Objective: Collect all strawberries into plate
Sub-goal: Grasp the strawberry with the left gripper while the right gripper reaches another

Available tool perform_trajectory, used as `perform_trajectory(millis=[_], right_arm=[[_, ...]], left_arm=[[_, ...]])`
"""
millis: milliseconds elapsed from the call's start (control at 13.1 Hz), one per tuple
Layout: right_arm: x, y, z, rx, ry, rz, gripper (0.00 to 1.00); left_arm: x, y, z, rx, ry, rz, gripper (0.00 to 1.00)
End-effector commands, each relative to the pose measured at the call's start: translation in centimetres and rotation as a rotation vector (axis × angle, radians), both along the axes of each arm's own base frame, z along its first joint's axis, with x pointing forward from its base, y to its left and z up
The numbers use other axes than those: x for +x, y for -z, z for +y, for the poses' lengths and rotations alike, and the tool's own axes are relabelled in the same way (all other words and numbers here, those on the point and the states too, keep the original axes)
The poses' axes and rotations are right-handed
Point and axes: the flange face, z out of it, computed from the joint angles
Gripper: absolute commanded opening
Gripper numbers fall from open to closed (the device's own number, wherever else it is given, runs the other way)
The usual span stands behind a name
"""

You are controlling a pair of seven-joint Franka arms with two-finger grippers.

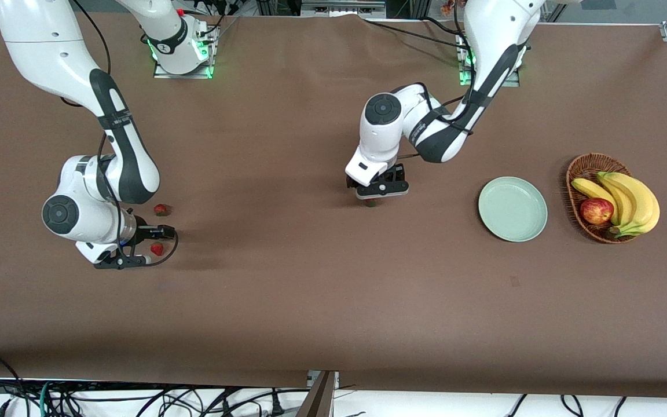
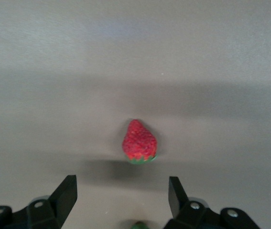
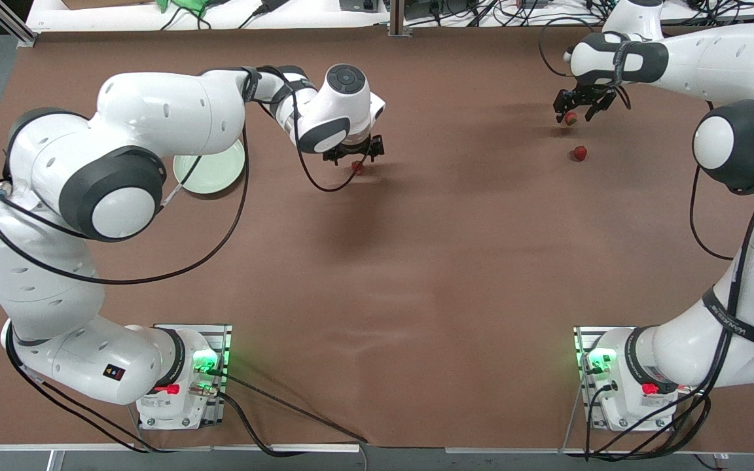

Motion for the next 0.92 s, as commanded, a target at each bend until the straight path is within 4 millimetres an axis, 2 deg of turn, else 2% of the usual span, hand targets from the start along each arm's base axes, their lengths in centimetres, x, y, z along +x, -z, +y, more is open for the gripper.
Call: perform_trajectory(millis=[0,230,536,842], right_arm=[[0.7,0.6,-1.7,0.013,-0.008,-0.030,0.84],[1.9,1.4,-1.6,0.006,-0.014,-0.060,0.83],[2.1,2.2,-1.7,0.007,-0.012,-0.079,0.69],[2.1,2.2,-1.7,0.010,-0.007,-0.079,0.55]], left_arm=[[0.8,0.6,-0.2,-0.008,-0.010,-0.028,1.00],[1.7,3.3,-0.8,-0.020,-0.014,-0.011,1.00],[1.7,3.9,-0.5,-0.009,-0.006,-0.010,1.00],[2.3,4.6,-0.4,-0.010,-0.014,-0.005,0.88]])
